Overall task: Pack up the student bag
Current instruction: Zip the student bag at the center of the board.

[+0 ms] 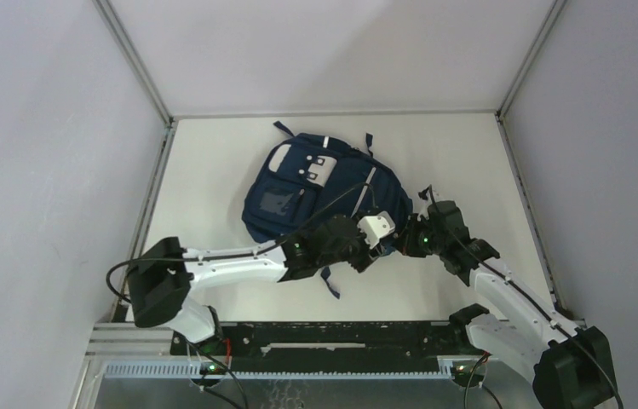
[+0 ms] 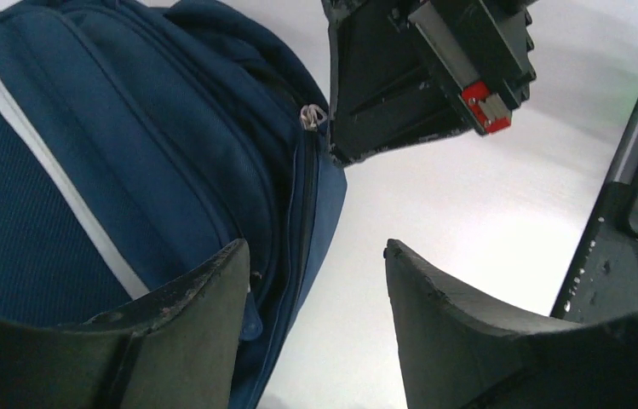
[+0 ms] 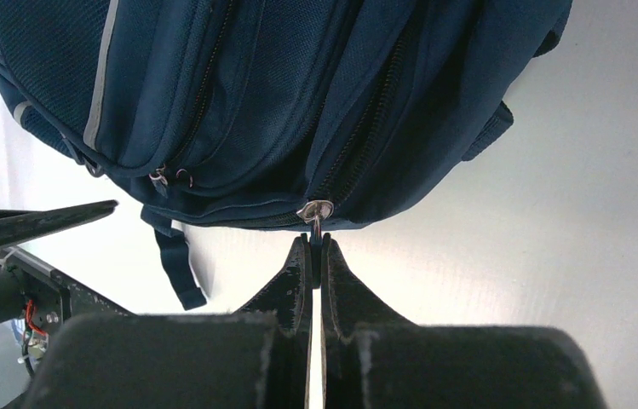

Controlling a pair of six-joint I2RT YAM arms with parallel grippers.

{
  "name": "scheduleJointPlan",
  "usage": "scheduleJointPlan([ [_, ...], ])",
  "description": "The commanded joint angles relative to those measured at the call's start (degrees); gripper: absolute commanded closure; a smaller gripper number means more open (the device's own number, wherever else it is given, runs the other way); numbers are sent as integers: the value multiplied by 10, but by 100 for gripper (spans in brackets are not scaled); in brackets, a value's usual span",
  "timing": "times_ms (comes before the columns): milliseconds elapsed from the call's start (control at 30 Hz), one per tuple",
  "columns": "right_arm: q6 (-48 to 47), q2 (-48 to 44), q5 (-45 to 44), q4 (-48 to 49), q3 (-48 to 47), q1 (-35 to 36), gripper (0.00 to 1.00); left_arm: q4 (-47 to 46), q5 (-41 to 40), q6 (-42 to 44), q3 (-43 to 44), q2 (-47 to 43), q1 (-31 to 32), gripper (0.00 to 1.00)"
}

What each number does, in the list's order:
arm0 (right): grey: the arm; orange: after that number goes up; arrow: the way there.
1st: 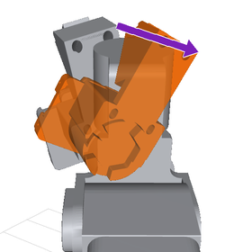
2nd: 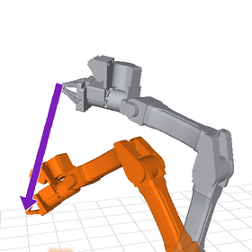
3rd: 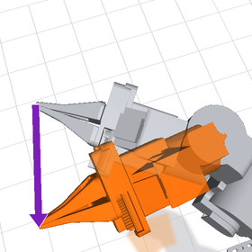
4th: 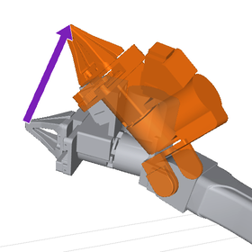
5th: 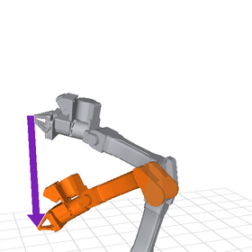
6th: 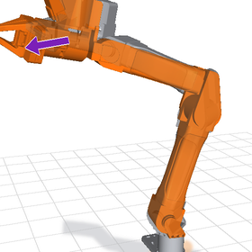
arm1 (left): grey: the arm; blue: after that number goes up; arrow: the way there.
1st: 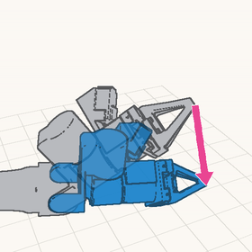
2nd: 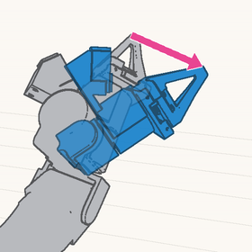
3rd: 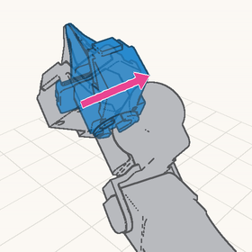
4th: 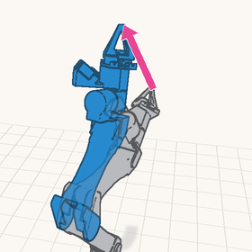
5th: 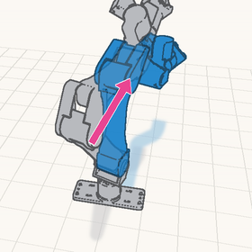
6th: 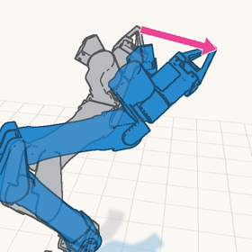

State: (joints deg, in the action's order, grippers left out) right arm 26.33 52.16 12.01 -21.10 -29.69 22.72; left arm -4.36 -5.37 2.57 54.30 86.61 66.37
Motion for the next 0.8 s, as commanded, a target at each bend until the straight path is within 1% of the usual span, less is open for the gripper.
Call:
scheduleJointPlan([
  [0, 6, -15, 15, 11, -27, -6, 100, -50, 9, 22, 47, 31, 3, 36],
  [200, 3, -15, 23, 14, -27, -9, 100, -53, 23, 23, 69, 79, 3, 36],
  [300, 1, -20, 24, 9, -27, -11, 100, -52, 14, 25, 82, 99, 3, 37],
  [433, 0, -30, 22, 2, -27, -13, 100, -52, -6, 29, 95, 119, 3, 42],
  [500, -1, -36, 20, -3, -27, -15, 100, -53, -10, 31, 98, 125, 2, 47],
  [533, -1, -39, 19, -7, -27, -16, 100, -53, -11, 31, 98, 126, 2, 51],
  [633, -2, -44, 15, -18, -27, -22, 100, -51, -38, 15, 95, 126, 1, 73],
  [700, -1, -47, 13, -26, -27, -23, 100, -43, -44, 5, 94, 124, -3, 91],
  [733, -1, -48, 11, -30, -27, -24, 100, -38, -42, 3, 93, 122, -5, 99],
  [767, 0, -47, 7, -33, -27, -24, 100, -32, -40, 1, 94, 119, -7, 100],
])
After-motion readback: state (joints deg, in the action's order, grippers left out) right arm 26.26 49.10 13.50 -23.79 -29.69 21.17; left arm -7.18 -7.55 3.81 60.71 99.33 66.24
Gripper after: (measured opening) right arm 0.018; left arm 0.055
